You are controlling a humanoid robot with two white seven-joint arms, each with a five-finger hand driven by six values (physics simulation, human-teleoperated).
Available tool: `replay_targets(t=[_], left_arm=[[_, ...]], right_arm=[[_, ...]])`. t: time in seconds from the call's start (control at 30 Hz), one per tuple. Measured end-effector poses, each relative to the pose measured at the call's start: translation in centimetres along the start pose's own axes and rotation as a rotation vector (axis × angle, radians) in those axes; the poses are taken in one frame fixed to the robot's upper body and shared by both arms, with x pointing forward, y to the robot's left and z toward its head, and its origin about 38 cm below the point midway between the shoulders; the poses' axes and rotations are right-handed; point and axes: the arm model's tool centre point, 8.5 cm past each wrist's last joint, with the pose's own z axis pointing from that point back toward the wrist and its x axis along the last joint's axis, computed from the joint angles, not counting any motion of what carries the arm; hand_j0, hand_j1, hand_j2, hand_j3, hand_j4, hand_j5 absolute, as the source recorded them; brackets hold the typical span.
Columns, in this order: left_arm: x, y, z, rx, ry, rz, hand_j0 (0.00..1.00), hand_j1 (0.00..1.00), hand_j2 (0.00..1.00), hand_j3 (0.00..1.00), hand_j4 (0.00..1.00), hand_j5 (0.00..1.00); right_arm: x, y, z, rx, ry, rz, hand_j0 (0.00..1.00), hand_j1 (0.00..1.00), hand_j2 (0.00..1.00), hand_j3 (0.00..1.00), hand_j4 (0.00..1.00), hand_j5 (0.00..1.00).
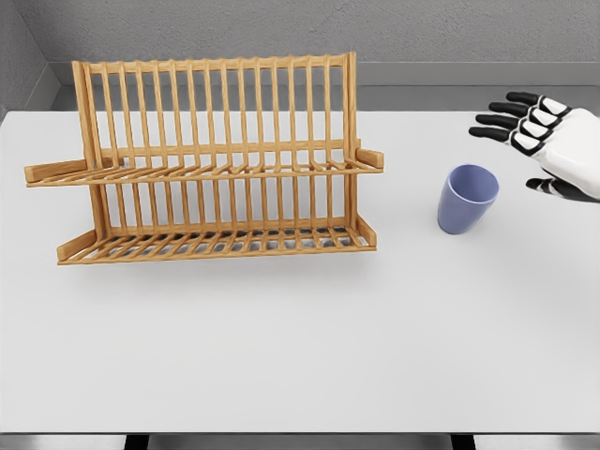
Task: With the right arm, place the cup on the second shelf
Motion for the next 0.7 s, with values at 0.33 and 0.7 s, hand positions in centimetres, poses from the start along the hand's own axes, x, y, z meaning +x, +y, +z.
replay_targets(t=[0.33,0.7], left_arm=[[0.0,0.0,0.0,0.000,0.000,0.000,1.00,1.00,1.00,1.00,1.00,1.00],[0.0,0.0,0.0,0.000,0.000,0.000,1.00,1.00,1.00,1.00,1.00,1.00]], right_arm=[[-0.5,0.1,0.1,0.072,0.031,-0.002,1.00,1.00,1.00,1.00,1.00,1.00],[-2.3,-3.7,-3.0,0.301,0.029,0.125,1.00,1.00,1.00,1.00,1.00,1.00]])
